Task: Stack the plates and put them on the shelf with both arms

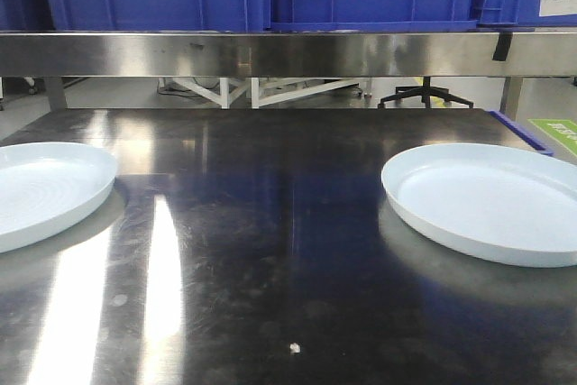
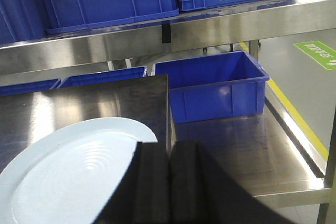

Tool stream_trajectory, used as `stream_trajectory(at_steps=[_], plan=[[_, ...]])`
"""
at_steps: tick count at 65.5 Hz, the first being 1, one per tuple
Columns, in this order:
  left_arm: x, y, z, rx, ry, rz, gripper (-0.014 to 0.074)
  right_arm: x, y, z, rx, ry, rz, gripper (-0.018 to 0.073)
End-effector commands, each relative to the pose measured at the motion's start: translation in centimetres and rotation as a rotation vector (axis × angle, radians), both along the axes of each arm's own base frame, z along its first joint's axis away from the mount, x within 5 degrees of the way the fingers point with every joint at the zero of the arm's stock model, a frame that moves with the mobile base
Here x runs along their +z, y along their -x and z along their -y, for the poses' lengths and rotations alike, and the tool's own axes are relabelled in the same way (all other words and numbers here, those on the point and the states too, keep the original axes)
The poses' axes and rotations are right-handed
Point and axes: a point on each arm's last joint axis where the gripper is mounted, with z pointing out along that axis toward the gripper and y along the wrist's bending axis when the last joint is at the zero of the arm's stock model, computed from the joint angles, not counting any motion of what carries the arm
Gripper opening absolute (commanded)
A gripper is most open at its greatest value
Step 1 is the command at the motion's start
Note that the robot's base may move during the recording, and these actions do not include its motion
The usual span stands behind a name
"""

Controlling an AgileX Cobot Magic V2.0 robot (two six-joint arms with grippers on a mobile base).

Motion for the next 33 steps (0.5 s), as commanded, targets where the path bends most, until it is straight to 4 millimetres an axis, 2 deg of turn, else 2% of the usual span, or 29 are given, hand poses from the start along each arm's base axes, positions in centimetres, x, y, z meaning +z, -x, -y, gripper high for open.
stream_trajectory(at_steps=[1, 6, 13, 22, 33], plan=[[4.0, -2.6, 0.1, 0.008, -0.031, -0.055, 0.0087, 0.9, 0.2, 0.0, -0.009, 0.021, 0.102, 0.0055], [5.0, -5.0, 0.3, 0.007, -0.047, -0.162, 0.0087, 0.9, 0.2, 0.0, -0.009, 0.021, 0.102, 0.0055], [5.0, -7.1, 0.7, -0.001, -0.060, -0.275, 0.0087, 0.9, 0.2, 0.0, -0.009, 0.021, 0.102, 0.0055], [4.6, -8.4, 1.2, -0.019, -0.064, -0.314, 0.0087, 0.9, 0.2, 0.0, -0.009, 0.021, 0.102, 0.0055], [4.1, -9.0, 1.7, -0.041, -0.058, -0.330, 0.0087, 0.9, 0.2, 0.0, -0.009, 0.021, 0.102, 0.0055]])
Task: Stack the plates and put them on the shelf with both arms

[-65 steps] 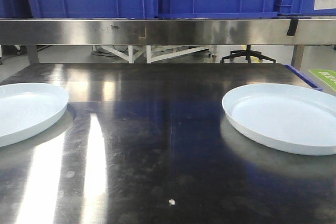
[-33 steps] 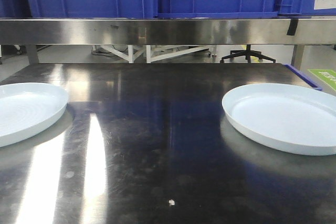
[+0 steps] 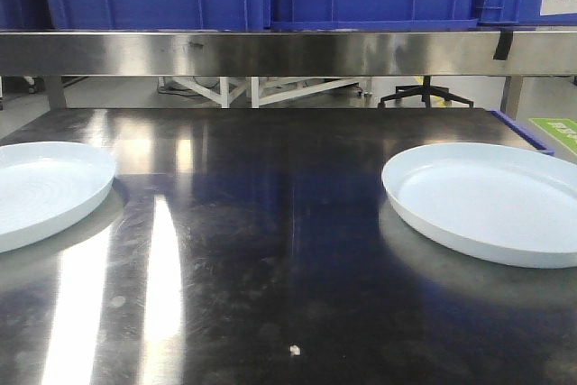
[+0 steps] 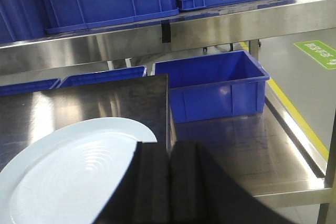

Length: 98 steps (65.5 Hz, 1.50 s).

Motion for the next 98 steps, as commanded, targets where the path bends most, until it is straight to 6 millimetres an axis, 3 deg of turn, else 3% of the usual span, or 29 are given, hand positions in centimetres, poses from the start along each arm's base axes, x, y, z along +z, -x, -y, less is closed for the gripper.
stream_trajectory(at_steps=[1, 58, 71, 85, 93, 98], plan=[[1.6, -0.1, 0.3, -0.018, 0.015, 0.096, 0.0087, 0.9, 0.2, 0.0, -0.009, 0.021, 0.102, 0.0055], [1.9, -1.2, 0.5, -0.032, 0.017, 0.168, 0.0087, 0.9, 0.2, 0.0, -0.009, 0.021, 0.102, 0.0055], [1.9, -1.2, 0.4, -0.029, 0.005, 0.170, 0.0087, 1.9, 0.3, 0.1, -0.014, 0.047, 0.212, 0.0055], [1.8, -1.1, 0.4, -0.029, 0.007, 0.163, 0.0087, 5.0, 0.9, 0.0, 0.003, -0.071, 0.189, 0.0055], [1.8, -1.1, 0.4, -0.027, 0.006, 0.154, 0.0087, 8.0, 0.3, -0.1, 0.011, -0.111, 0.021, 0.0055], [1.7, -1.1, 0.4, -0.026, 0.006, 0.148, 0.0087, 10.3, -1.1, -0.1, 0.008, -0.106, -0.077, 0.0055]])
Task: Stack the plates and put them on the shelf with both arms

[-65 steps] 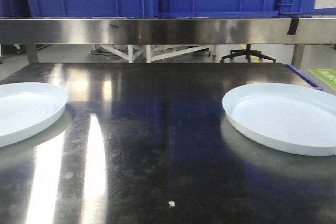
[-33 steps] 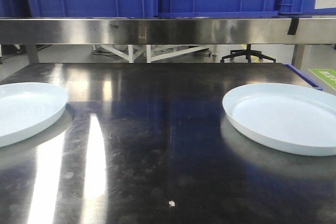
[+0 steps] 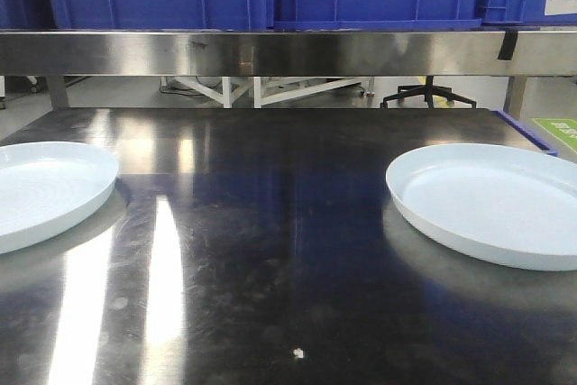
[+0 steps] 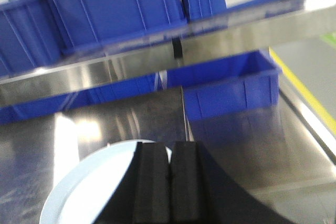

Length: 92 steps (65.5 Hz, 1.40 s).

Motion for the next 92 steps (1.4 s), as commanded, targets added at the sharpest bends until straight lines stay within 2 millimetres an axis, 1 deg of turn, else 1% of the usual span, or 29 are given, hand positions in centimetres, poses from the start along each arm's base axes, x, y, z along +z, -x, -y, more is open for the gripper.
stream_trajectory(at_steps=[1, 3, 9, 15, 21, 28, 35, 46, 61, 63, 67, 68, 71, 72, 74, 77, 79, 82, 84, 85, 92], plan=[[1.8, 0.3, 0.1, -0.011, 0.006, 0.101, 0.0087, 3.9, -1.5, 0.1, -0.002, 0.006, -0.025, 0.0055], [1.8, 0.3, 0.1, -0.011, 0.006, 0.101, 0.0087, 4.7, -2.2, 0.2, -0.001, 0.026, -0.048, 0.0055], [1.8, 0.3, 0.1, -0.010, 0.002, 0.102, 0.0087, 7.1, -5.2, 0.5, 0.006, 0.087, -0.113, 0.0055], [1.8, 0.3, 0.0, -0.009, -0.004, 0.103, 0.0087, 8.7, -8.5, 0.7, 0.014, 0.115, -0.161, 0.0055], [1.8, 0.3, 0.0, -0.009, -0.004, 0.103, 0.0087, 9.4, -10.9, 0.9, 0.018, 0.092, -0.198, 0.0055], [1.8, 0.3, 0.0, -0.007, -0.011, 0.101, 0.0087, 9.2, -13.1, 0.9, 0.027, 0.037, -0.243, 0.0055], [1.8, 0.2, -0.1, -0.004, -0.021, 0.102, 0.0087, 8.2, -14.5, 1.0, 0.028, 0.022, -0.290, 0.0055], [1.8, 0.2, -0.1, -0.005, -0.021, 0.106, 0.0087, 7.0, -16.1, 1.1, 0.025, 0.019, -0.329, 0.0055], [2.1, 0.1, 0.0, -0.010, -0.018, 0.134, 0.0087, 6.2, -16.5, 1.1, 0.030, 0.011, -0.379, 0.0065], [2.1, 0.1, 0.0, -0.010, -0.018, 0.134, 0.0087, 6.2, -16.5, 1.1, 0.030, 0.011, -0.384, 0.0084], [2.1, 0.0, 0.0, -0.012, -0.018, 0.144, 0.0087, 6.2, -16.5, 1.1, 0.032, 0.012, -0.390, 0.0181], [2.1, -0.1, 0.0, -0.013, -0.018, 0.144, 0.0087, 6.2, -16.5, 1.1, 0.032, 0.013, -0.390, 0.0228], [2.1, -0.2, 0.0, -0.013, -0.018, 0.143, 0.0087, 6.1, -16.5, 1.1, 0.032, 0.013, -0.393, 0.0335], [2.0, -0.3, 0.0, -0.015, -0.021, 0.139, 0.0088, 6.1, -16.5, 1.1, 0.032, 0.013, -0.393, 0.0388], [1.8, -0.5, 0.1, -0.022, -0.032, 0.133, 0.0094, 6.1, -16.5, 1.1, 0.032, 0.013, -0.395, 0.0452], [1.5, -0.9, 0.1, -0.030, -0.047, 0.115, 0.0122, 6.1, -16.5, 1.1, 0.032, 0.013, -0.396, 0.0533], [1.3, -1.1, 0.1, -0.031, -0.049, 0.103, 0.0152, 6.0, -16.6, 1.1, 0.033, 0.013, -0.401, 0.0559], [0.9, -1.5, 0.2, -0.030, -0.052, 0.079, 0.0217, 5.9, -16.6, 1.1, 0.033, 0.012, -0.406, 0.0569], [0.5, -1.9, 0.2, -0.029, -0.054, 0.056, 0.0290, 5.8, -16.7, 1.1, 0.034, 0.012, -0.414, 0.0569], [0.2, -2.2, 0.3, -0.029, -0.056, 0.041, 0.0341, 5.7, -16.7, 1.1, 0.034, 0.011, -0.416, 0.0569], [-1.6, -3.7, 0.4, -0.024, -0.063, -0.067, 0.0594, 5.4, -16.9, 1.1, 0.036, 0.009, -0.439, 0.0569]])
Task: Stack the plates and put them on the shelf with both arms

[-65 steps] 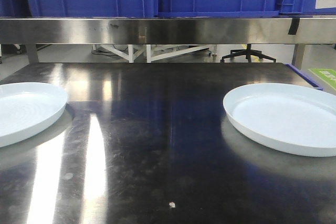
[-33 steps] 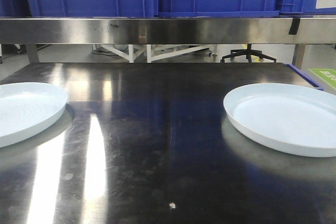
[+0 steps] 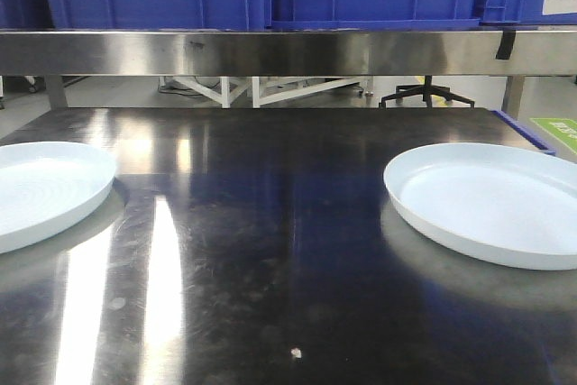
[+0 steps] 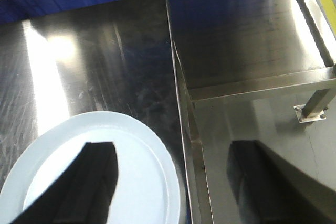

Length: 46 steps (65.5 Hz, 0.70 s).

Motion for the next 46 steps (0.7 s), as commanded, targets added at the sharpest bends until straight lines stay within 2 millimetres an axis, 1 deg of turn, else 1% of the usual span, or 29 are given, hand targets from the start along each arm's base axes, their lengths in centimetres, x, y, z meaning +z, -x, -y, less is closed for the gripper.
stream_trajectory(at_steps=[1, 3, 6, 10, 14, 25, 34, 41, 46], plan=[[0.4, -1.0, 0.3, -0.009, -0.008, 0.013, 0.0618, 1.7, -0.5, 0.1, 0.000, 0.016, 0.091, 0.0569], [-0.4, -1.6, 0.3, -0.007, -0.013, -0.026, 0.0659, 1.6, -0.5, 0.1, 0.000, 0.015, 0.083, 0.0569], [-1.3, -2.3, 0.4, 0.002, -0.016, -0.076, 0.0671, 1.4, -0.6, 0.1, 0.000, 0.015, 0.075, 0.0569], [-2.6, -3.3, 0.4, 0.010, -0.025, -0.139, 0.0653, 1.4, -0.6, 0.1, 0.000, 0.015, 0.074, 0.0569], [-3.8, -4.2, 0.6, 0.012, -0.033, -0.184, 0.0617, 1.4, -0.7, 0.1, 0.000, 0.015, 0.076, 0.0569], [-6.0, -6.0, 0.6, 0.030, -0.051, -0.248, 0.0559, 1.4, -0.7, 0.1, 0.000, 0.015, 0.076, 0.0569], [-6.8, -6.6, 0.5, 0.032, -0.067, -0.263, 0.0559, 1.3, -0.8, 0.1, 0.000, 0.014, 0.070, 0.0569], [-7.1, -6.6, 0.6, 0.033, -0.063, -0.261, 0.0559, 1.0, -1.0, 0.1, 0.000, 0.013, 0.058, 0.0569], [-7.8, -6.4, 0.5, 0.042, -0.062, -0.290, 0.0559, 0.8, -1.2, 0.2, 0.000, 0.013, 0.049, 0.0569]])
